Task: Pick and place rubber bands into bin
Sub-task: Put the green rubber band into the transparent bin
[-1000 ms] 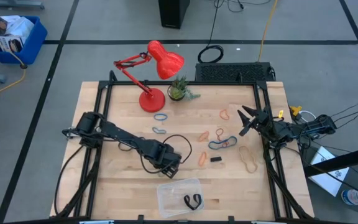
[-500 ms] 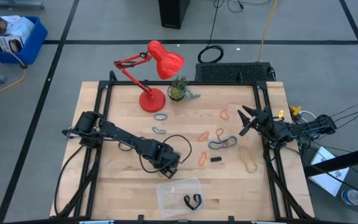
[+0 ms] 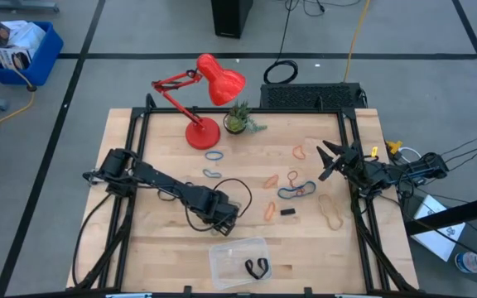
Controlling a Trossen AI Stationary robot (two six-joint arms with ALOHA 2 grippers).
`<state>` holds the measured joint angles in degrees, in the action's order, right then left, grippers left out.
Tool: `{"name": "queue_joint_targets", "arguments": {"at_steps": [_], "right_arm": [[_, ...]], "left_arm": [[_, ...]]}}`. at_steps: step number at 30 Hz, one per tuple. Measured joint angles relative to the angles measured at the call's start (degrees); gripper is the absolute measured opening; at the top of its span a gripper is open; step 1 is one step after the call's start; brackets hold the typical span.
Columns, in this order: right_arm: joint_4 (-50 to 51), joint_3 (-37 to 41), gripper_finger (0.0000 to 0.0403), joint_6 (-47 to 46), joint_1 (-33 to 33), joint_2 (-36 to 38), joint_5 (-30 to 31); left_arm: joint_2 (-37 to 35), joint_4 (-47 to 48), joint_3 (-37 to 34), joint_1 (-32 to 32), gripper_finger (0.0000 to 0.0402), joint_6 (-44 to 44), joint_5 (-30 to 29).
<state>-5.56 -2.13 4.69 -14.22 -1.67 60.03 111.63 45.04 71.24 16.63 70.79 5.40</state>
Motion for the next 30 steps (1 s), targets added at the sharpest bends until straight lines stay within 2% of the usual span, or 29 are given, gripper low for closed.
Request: {"name": "queue_joint_targets", "arguments": {"at_steps": [16,24,30], "right_arm": [[-0.02,-0.01,0.0144,0.94,0.0,0.0,-0.04],[-0.02,-0.01,0.0144,0.94,-0.01,0.0,-0.07],[-0.02,0.0,0.0144,0.88,-0.02,-0.02,-0.07]], "left_arm": [[0.81,2.41,-0.15,0.45,0.0012,-0.11,0.54],[-1.79,2.09,-0.55,0.76,0.0004,-3.0,-2.34],[-11.94,2.68,-0.37,0.8,0.0003,-3.12,-10.09]]}}
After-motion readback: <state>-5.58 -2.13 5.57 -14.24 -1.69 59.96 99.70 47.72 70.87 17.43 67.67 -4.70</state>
